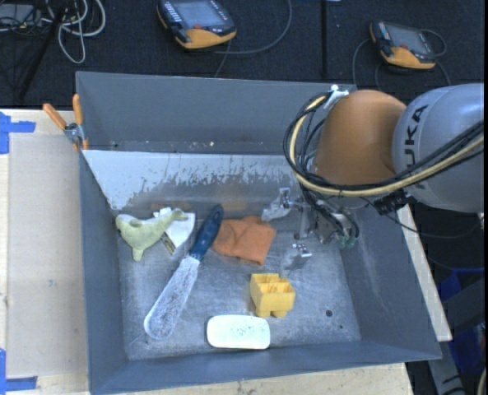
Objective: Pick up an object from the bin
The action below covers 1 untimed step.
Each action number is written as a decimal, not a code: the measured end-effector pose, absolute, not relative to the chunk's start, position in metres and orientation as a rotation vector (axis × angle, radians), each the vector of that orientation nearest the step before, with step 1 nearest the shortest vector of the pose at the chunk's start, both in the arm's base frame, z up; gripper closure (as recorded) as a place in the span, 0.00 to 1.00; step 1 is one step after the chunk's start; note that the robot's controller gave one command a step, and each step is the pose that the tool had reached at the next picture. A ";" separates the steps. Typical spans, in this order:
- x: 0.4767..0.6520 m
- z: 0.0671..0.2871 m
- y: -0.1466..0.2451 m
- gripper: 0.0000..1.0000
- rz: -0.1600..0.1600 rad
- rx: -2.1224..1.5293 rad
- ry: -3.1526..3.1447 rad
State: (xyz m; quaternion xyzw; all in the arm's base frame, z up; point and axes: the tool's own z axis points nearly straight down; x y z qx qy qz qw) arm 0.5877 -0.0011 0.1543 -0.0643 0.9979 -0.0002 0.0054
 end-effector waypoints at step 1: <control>0.580 0.105 0.013 0.00 0.002 0.084 3.108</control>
Offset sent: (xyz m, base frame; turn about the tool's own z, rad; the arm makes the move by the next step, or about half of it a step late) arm -0.0074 0.0346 -0.0843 0.2832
